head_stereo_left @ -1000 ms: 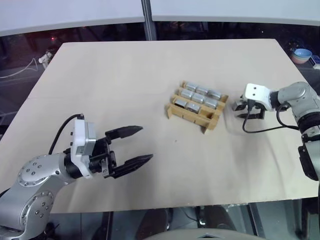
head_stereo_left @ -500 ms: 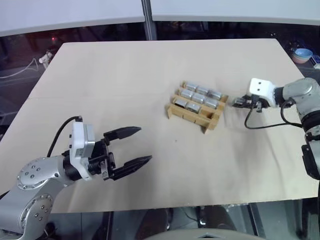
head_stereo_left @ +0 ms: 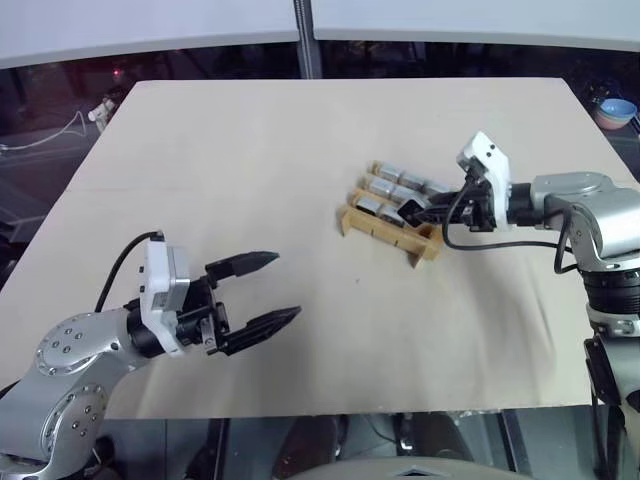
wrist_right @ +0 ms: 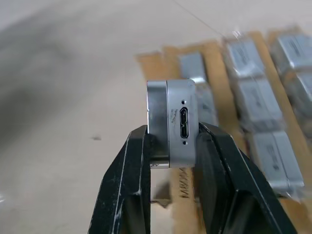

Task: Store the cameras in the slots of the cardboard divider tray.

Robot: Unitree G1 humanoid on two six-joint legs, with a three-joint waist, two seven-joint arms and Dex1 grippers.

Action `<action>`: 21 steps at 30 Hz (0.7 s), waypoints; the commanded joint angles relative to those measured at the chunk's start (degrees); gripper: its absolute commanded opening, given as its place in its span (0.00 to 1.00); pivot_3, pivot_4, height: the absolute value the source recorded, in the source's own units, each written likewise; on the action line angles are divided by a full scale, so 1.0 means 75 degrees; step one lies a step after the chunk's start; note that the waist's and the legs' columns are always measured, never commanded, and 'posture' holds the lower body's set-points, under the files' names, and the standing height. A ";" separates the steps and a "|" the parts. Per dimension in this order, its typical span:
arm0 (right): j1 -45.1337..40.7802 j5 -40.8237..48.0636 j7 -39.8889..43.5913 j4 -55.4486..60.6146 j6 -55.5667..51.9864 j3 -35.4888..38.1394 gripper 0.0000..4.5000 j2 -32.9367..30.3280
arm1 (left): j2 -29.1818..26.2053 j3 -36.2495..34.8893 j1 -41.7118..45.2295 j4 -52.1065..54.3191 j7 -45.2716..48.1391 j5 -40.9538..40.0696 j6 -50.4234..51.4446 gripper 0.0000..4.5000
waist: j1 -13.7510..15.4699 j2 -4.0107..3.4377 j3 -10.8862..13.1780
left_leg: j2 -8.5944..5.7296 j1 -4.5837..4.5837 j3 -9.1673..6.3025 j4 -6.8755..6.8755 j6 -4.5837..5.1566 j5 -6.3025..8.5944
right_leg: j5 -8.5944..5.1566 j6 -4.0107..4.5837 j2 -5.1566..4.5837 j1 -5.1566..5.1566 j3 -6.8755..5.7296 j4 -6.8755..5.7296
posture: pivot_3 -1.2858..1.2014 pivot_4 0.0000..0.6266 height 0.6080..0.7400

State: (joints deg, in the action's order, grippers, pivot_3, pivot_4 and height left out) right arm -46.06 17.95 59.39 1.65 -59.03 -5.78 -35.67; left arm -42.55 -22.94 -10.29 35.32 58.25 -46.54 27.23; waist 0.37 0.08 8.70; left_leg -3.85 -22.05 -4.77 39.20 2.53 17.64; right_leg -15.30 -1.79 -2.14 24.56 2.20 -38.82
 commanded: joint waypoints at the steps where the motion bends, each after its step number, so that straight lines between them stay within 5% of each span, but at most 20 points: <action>1: -0.0202 -0.0147 -0.0239 -0.0195 0.0437 -0.0151 0.16 -0.0037 | -0.0103 -0.0065 0.0021 0.0139 -0.0069 -0.0065 -0.0067 1.00 | -0.0026 -0.0001 0.0000 | 0.0002 0.0000 0.0000 -0.0001 -0.0001 0.0000 | 0.0000 0.0000 0.0002 0.0003 0.0000 -0.0002 | 0.52 0.24 1.00; 11: 0.0063 -0.0942 0.0101 -0.0721 0.2136 -0.1134 0.16 -0.0696 | -0.0143 -0.0092 -0.0048 0.0345 -0.0388 -0.0157 0.0009 1.00 | -0.0142 0.0000 0.0000 | 0.0003 0.0000 0.0001 -0.0002 -0.0001 -0.0001 | 0.0000 0.0000 0.0002 0.0003 0.0001 -0.0002 | 0.52 0.24 1.00; 21: 0.0021 -0.1247 0.0408 -0.0824 0.2610 -0.1659 0.16 -0.0458 | -0.0196 0.0037 0.0102 0.0476 -0.0663 -0.0219 0.0121 1.00 | -0.0150 0.0010 -0.0007 | 0.0004 0.0010 0.0001 -0.0001 -0.0001 0.0000 | 0.0000 0.0000 0.0004 -0.0008 0.0002 -0.0003 | 0.52 0.24 1.00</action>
State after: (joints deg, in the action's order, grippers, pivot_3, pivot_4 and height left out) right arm -46.50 9.15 61.13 -5.03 -39.50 -16.71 -39.29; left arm -43.39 -22.34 -9.53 37.18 53.60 -47.41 28.30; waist -0.75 0.16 8.65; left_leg -3.82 -21.98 -4.76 39.20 2.52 17.64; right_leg -15.30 -1.79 -2.11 24.50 2.22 -38.84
